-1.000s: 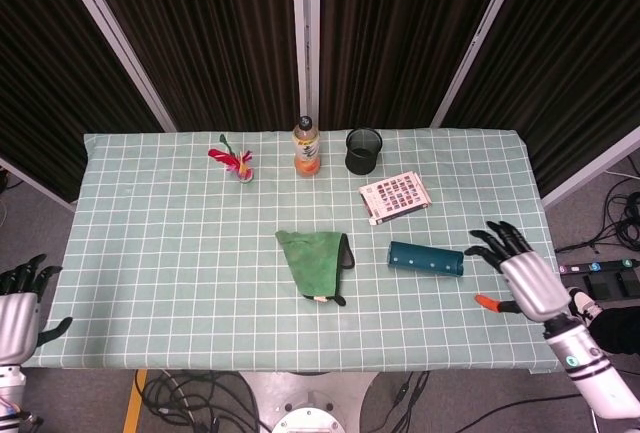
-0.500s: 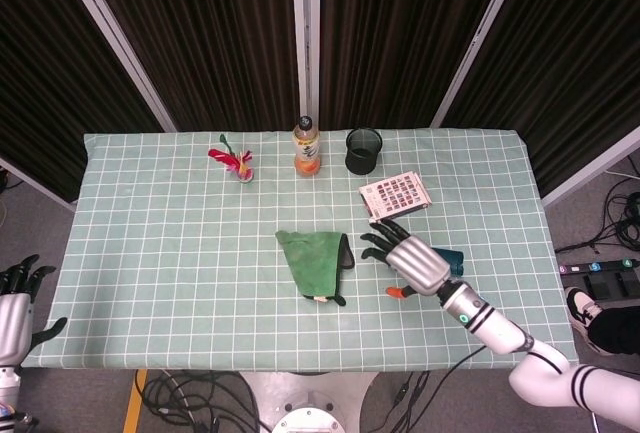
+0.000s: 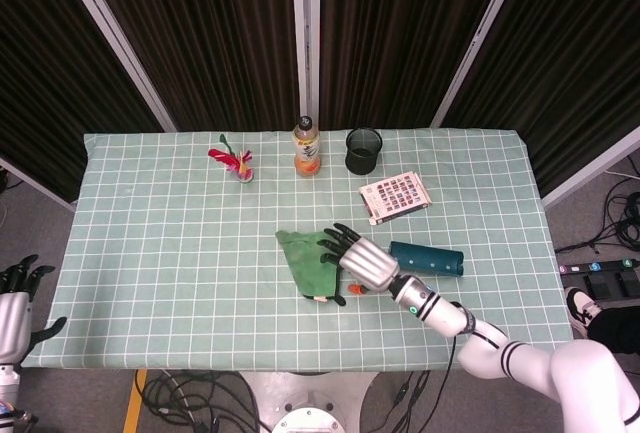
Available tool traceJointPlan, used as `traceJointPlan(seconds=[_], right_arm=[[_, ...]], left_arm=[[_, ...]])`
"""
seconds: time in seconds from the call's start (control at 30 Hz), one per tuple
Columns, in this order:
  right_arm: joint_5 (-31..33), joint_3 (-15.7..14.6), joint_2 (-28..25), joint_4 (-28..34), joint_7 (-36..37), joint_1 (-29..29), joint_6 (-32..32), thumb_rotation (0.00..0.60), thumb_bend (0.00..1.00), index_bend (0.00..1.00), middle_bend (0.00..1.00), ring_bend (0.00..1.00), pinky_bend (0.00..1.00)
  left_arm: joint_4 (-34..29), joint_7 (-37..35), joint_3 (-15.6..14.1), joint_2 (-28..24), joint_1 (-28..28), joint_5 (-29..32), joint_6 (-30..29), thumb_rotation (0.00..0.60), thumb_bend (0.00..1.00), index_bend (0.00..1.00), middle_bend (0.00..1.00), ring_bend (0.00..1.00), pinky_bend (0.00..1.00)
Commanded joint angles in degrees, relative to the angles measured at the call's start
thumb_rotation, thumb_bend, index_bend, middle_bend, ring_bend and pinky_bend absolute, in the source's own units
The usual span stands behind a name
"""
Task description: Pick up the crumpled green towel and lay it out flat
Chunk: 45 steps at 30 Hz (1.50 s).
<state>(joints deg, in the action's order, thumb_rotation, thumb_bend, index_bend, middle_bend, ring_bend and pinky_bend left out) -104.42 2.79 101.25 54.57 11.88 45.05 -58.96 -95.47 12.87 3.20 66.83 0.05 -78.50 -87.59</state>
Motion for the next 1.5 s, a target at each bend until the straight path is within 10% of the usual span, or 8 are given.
traceJointPlan(seconds=[0.03,0.6,0.97,1.23,1.5], right_arm=[[-1.26,-1.48,3.89,-5.17,0.95,1.56,-2.43,0.600,0.00,0.30,0.14,0.00,0.00],[-3.22,-6.46,14.32,-22.60,6.52,2.45,-12.14,0.600,0.01,0.28,0.13,0.00,0.00],[-1.31,-6.18,16.59,-24.94,9.40,3.84,-13.84,0.600,0.34,0.55,0.26,0.02,0.00],[2.29,-3.09,15.86,-21.97,10.10,5.70,-12.88,0.600,0.44,0.78,0.33,0.06,0.00],[8.59,4.35,10.84,-12.96,7.79,10.37,-7.99,0.600,0.44,0.81,0.34,0.06,0.00]], left_arm=[[-0.03,-0.08,0.06,0.00,0.08,0.15,-0.07,0.600,0.16,0.30,0.24,0.19,0.21],[-0.15,-1.36,-0.06,-0.26,0.26,0.92,0.68,0.600,0.16,0.30,0.24,0.19,0.21],[-0.28,-1.67,-0.08,-0.46,0.34,0.91,0.68,0.600,0.16,0.30,0.24,0.19,0.21],[-0.13,-3.43,0.71,-0.68,-1.16,-0.26,1.80,0.600,0.15,0.30,0.24,0.19,0.21],[0.54,-8.44,3.03,0.65,-5.08,-1.46,5.00,0.600,0.14,0.30,0.24,0.19,0.21]])
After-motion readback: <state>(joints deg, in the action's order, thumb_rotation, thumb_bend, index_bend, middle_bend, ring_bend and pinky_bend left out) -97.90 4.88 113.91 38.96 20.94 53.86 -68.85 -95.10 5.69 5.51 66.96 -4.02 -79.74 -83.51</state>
